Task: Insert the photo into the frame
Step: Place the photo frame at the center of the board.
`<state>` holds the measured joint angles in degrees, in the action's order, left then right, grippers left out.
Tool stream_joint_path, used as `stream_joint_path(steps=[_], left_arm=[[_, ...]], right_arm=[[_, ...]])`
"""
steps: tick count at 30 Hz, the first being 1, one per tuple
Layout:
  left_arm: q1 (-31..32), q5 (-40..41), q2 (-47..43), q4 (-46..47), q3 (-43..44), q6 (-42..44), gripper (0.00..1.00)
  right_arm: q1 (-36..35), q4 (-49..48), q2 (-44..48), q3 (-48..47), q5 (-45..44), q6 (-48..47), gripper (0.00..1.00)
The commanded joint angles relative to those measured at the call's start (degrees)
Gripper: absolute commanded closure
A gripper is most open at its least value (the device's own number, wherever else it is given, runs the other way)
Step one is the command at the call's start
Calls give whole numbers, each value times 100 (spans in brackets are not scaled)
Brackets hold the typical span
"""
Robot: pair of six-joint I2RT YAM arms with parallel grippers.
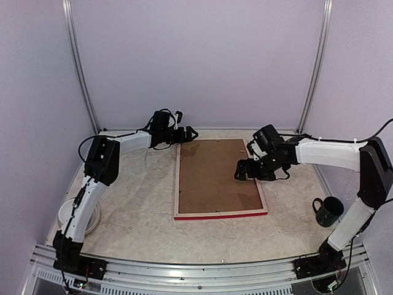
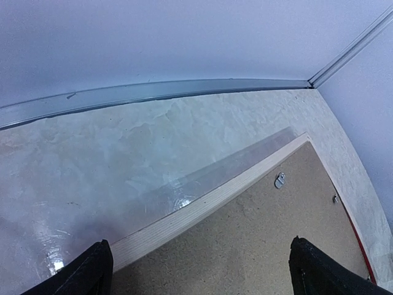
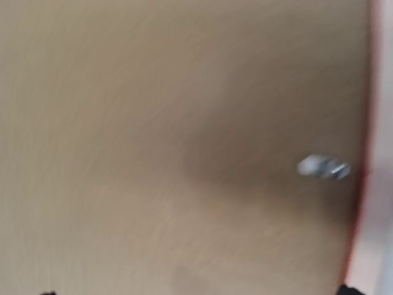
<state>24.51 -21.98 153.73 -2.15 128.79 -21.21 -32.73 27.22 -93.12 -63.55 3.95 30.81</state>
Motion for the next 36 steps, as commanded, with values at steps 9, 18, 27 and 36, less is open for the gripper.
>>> stream_joint_path(steps=[9,18,27,36], left_arm=[[-65,-81,-811,616,-1191,-456,1],[-113,-213,-1266,831,-1796,-688,1],[-121,-209,-1305,813,-1682,-844,1],[-112,-514,-1252,980,-1447,-993,1]], right_arm=[[-1173,819,-569,-326,67,-1214,1],[-1735,622,-1342,-595,281,-1518,1],[-2254,832,-988,-404,791,-1590,1],[-2476,805,-693,36,1444,-1814,1]])
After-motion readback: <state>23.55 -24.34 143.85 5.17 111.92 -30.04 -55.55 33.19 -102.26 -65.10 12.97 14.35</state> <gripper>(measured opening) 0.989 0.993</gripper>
